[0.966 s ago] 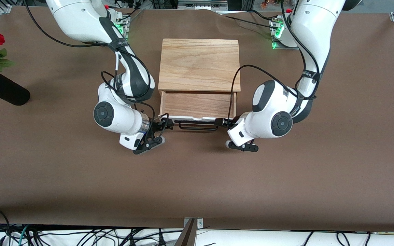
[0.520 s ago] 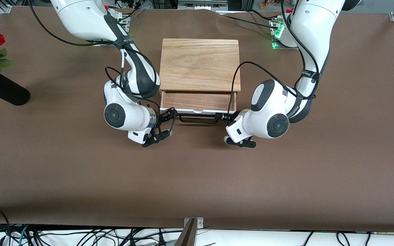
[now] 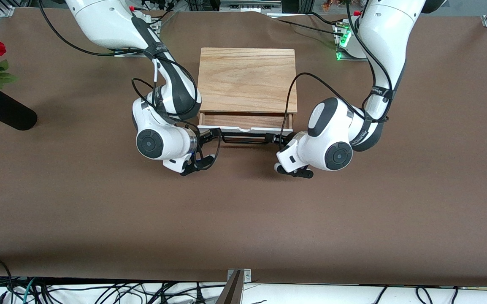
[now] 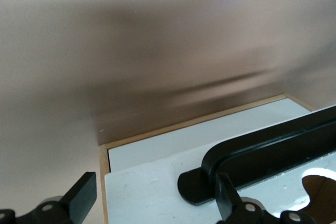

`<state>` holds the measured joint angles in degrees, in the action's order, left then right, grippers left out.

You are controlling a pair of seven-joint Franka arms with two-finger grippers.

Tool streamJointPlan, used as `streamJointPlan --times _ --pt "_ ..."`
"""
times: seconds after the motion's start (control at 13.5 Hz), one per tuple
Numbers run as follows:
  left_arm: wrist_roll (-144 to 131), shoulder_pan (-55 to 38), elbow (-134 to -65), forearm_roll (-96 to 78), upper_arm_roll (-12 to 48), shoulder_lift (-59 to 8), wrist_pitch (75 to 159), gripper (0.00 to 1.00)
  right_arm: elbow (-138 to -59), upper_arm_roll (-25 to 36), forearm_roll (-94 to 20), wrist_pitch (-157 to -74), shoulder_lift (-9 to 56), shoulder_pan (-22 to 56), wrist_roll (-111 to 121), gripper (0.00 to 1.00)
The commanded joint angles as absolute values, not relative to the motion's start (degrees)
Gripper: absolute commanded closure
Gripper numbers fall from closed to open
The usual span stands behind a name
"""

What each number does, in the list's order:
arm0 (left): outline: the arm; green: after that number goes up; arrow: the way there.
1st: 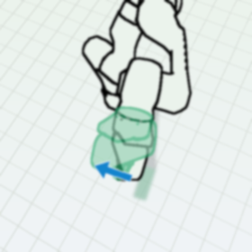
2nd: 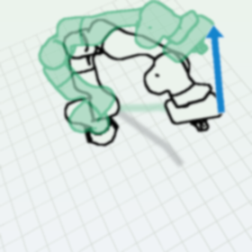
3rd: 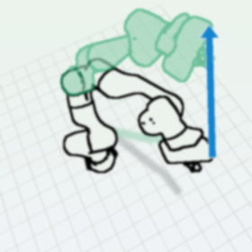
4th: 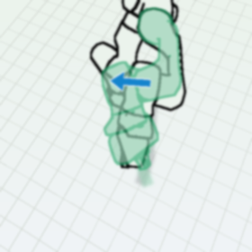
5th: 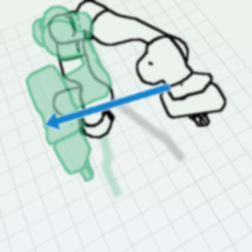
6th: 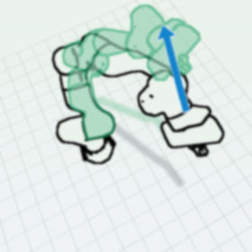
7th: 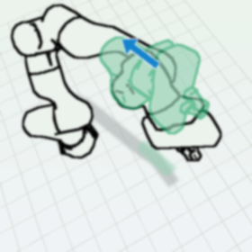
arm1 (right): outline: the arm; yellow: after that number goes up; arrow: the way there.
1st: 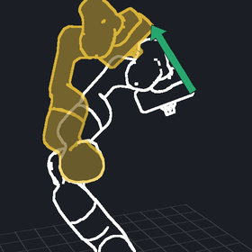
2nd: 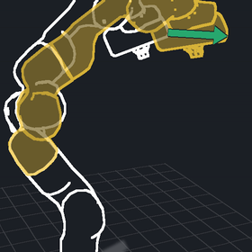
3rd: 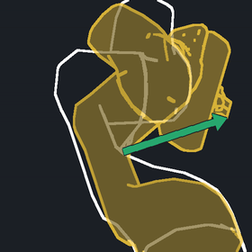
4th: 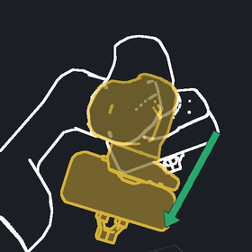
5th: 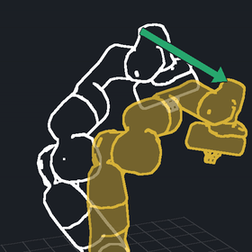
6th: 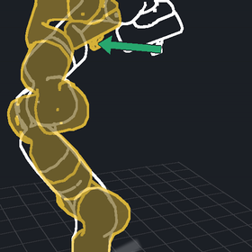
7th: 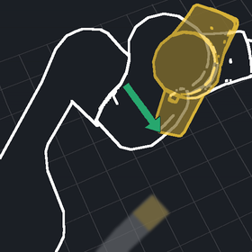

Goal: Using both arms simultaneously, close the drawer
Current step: 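Push the drawer front into the cabinet with both grippers together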

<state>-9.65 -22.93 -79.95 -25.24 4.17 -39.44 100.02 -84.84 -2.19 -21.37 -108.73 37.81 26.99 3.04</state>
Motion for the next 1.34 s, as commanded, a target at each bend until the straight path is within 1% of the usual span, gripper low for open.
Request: streamJointPlan --times 0.0,0.67,1.26 --pt "-9.23 -23.11 -80.68 -26.89 3.96 -38.50 97.48 0.00 -85.43 -2.29 -22.06 -104.77 37.44 27.69 2.99 0.00" --pt "-9.32 -23.20 -80.77 -26.89 4.22 -38.58 92.29 0.00 -85.43 -2.29 -22.06 -100.20 37.44 27.77 2.90 0.00" --pt "-9.32 -23.29 -80.77 -26.89 4.22 -38.58 86.75 0.00 -85.69 -2.29 -22.06 -97.91 38.49 29.09 2.81 0.00"
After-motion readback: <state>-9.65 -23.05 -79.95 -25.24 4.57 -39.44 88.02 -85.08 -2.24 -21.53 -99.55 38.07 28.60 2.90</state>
